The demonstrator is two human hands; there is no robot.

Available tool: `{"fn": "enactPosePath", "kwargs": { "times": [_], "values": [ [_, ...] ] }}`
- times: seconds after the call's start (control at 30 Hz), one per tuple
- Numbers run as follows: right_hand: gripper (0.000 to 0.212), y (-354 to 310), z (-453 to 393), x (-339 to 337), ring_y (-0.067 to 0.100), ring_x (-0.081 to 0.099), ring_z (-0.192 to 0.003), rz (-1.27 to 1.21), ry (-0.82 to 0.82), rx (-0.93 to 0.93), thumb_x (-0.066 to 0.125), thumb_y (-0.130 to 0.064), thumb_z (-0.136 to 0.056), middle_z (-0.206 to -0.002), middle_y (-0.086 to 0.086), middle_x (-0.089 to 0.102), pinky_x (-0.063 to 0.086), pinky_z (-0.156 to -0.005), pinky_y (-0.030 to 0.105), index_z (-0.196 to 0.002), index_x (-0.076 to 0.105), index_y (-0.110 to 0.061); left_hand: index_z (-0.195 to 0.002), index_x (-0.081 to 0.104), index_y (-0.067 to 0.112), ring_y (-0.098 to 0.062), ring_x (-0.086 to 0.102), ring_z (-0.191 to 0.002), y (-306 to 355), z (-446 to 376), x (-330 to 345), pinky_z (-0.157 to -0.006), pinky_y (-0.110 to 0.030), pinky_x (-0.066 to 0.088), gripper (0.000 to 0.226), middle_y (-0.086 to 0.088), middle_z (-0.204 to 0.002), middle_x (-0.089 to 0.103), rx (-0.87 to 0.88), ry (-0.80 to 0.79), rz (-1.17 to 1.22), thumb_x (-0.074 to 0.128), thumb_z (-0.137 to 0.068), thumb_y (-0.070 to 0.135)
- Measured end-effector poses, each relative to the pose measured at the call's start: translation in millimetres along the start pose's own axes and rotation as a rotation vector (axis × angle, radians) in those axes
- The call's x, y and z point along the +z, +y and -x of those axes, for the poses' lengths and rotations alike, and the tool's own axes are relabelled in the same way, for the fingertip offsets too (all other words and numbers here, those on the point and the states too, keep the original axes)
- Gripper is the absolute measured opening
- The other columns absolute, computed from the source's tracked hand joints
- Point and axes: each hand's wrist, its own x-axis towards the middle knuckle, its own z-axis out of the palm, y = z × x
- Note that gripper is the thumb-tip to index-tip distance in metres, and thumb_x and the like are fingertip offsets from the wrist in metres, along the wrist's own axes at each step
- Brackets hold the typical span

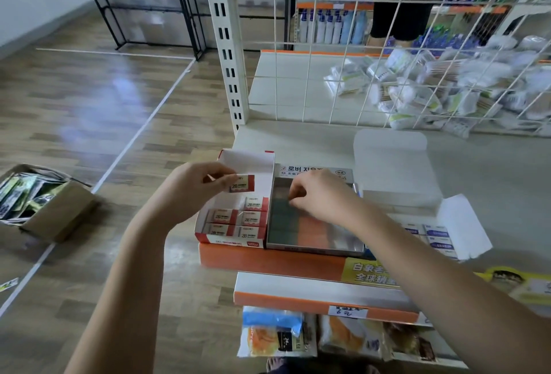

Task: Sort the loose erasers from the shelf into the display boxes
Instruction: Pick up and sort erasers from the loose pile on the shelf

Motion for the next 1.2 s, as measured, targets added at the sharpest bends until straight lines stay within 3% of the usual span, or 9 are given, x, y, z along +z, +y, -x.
{"fn": "enactPosePath", "kwargs": {
  "times": [0.33,0.47,0.6,0.73,0.9,1.2],
  "values": [
    [0.019,-6,2,0,0.021,0.059,-0.096,0.133,0.054,-0.039,0.057,-0.026,-0.089,-0.106,0.002,0.065,0.048,-0.08,0.03,-0.103,0.068,-0.019,-0.091,0.066,0.032,0.003,0.054,-0.073,2,-2,-10,-0.063,-0.02,0.045,0.006,0.021,-0.076,0.059,-0.004,-0.016,-0.257,0.063,-0.086,0.033],
    [0.016,-15,0,-7,0.022,0.059,-0.094,0.121,0.15,-0.125,0.057,-0.022,-0.088,-0.104,0.002,0.063,0.049,-0.081,0.034,-0.102,0.065,-0.018,-0.094,0.067,0.032,-0.007,0.057,-0.077,6,-4,-13,-0.069,-0.029,0.049,0.01,0.013,-0.085,0.064,-0.019,-0.041,-0.412,0.062,-0.086,0.037],
    [0.019,-27,-1,-10,0.017,0.057,-0.094,0.089,0.19,-0.236,0.056,-0.019,-0.09,-0.109,-0.002,0.057,0.045,-0.077,0.03,-0.107,0.063,-0.019,-0.091,0.068,0.032,-0.011,0.06,-0.083,7,-7,-14,-0.073,-0.031,0.051,0.01,0.012,-0.089,0.067,-0.04,-0.057,-0.497,0.063,-0.085,0.038],
    [0.02,-31,-3,-7,0.016,0.057,-0.096,0.098,0.154,-0.269,0.056,-0.019,-0.091,-0.115,-0.003,0.055,0.046,-0.08,0.031,-0.109,0.063,-0.02,-0.09,0.069,0.032,-0.011,0.059,-0.08,6,-10,-8,-0.07,-0.029,0.05,0.01,0.012,-0.09,0.067,-0.023,-0.106,-0.551,0.063,-0.086,0.037],
    [0.017,-31,-3,-4,0.017,0.056,-0.094,0.118,0.129,-0.258,0.053,-0.02,-0.092,-0.106,-0.003,0.056,0.047,-0.079,0.03,-0.102,0.067,-0.018,-0.09,0.07,0.031,-0.012,0.056,-0.078,3,-12,-5,-0.063,-0.025,0.042,0.01,0.011,-0.089,0.067,0.001,-0.061,-0.598,0.062,-0.086,0.036],
    [0.014,-27,-8,-5,0.017,0.058,-0.093,0.123,0.087,-0.293,0.057,-0.016,-0.09,-0.107,-0.002,0.058,0.047,-0.083,0.029,-0.096,0.069,-0.016,-0.094,0.07,0.033,-0.019,0.061,-0.089,0,-18,-2,-0.065,-0.027,0.044,0.016,0.006,-0.096,0.067,0.036,-0.082,-0.692,0.06,-0.087,0.042]
  ]
}}
